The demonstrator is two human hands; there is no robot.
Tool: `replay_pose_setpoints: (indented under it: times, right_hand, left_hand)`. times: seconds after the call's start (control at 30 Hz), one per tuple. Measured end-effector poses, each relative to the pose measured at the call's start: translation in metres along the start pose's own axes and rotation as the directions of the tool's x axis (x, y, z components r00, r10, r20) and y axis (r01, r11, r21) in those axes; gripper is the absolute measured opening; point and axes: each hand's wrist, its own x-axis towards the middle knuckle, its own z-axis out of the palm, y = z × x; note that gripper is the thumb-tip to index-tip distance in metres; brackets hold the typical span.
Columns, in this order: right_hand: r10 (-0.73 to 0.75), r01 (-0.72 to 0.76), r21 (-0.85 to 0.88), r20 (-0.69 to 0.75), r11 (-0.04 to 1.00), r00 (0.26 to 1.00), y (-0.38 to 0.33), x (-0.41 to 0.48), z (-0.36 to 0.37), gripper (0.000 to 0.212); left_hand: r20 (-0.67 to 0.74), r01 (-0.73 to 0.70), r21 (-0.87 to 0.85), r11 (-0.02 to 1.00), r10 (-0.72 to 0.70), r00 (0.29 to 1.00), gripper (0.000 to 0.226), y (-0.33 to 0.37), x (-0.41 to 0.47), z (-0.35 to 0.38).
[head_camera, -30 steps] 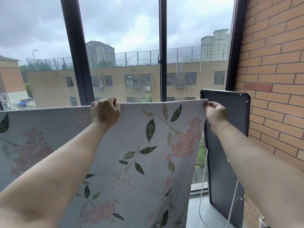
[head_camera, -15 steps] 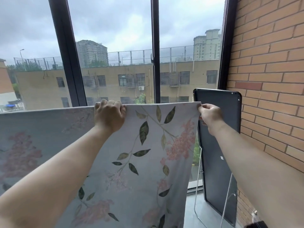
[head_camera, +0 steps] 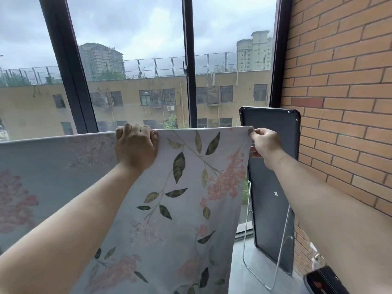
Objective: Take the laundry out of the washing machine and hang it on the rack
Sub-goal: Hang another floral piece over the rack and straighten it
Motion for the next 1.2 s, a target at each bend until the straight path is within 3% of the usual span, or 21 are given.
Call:
replay_pose_setpoints:
  times: [0.33, 0.47, 0.63, 0.73, 0.9, 1.03, 1.2]
  right_hand:
    - [0.026, -0.026, 0.017, 0.015, 1.0, 1.0, 0.009, -0.006, 0.003, 0.022]
    - [0.036, -0.036, 0.024, 0.01, 0.999, 0.999, 0.012, -0.011, 0.004, 0.021]
    - [0.021, -0.022, 0.032, 0.019, 0.999, 1.0, 0.017, -0.017, 0.007, 0.018]
    - [0.006, -0.006, 0.044, 0.014, 0.999, 1.0, 0.021, -0.022, 0.008, 0.017]
    - [0.003, -0.006, 0.133, 0.02, 0.991, 1.0, 0.03, -0.02, 0.007, 0.014]
    - [-0.043, 0.02, 0.236, 0.092, 0.971, 0.995, 0.042, -0.011, 0.007, 0.012]
    - [-0.101, 0.009, 0.367, 0.231, 0.93, 0.968, 0.059, 0.01, 0.003, 0.013]
  left_hand:
    - [-0.102, -0.061, 0.004, 0.998, 0.061, 0.993, 0.036, 0.009, -0.008, 0.011]
    - [-0.172, -0.187, -0.14, 0.972, 0.162, 0.972, 0.036, 0.035, -0.022, 0.02]
    - [-0.364, -0.494, -0.422, 0.76, 0.357, 0.861, 0.032, 0.084, -0.058, 0.028]
    - [-0.357, -0.571, -0.503, 0.649, 0.446, 0.821, 0.023, 0.106, -0.085, 0.035]
    - [-0.146, -0.452, -0.589, 0.669, 0.463, 0.874, 0.017, 0.132, -0.098, 0.045]
    - [-0.1, -0.395, -0.587, 0.707, 0.42, 0.902, 0.017, 0.15, -0.089, 0.044]
    - [-0.054, -0.231, -0.559, 0.797, 0.243, 0.969, 0.024, 0.187, -0.08, 0.045]
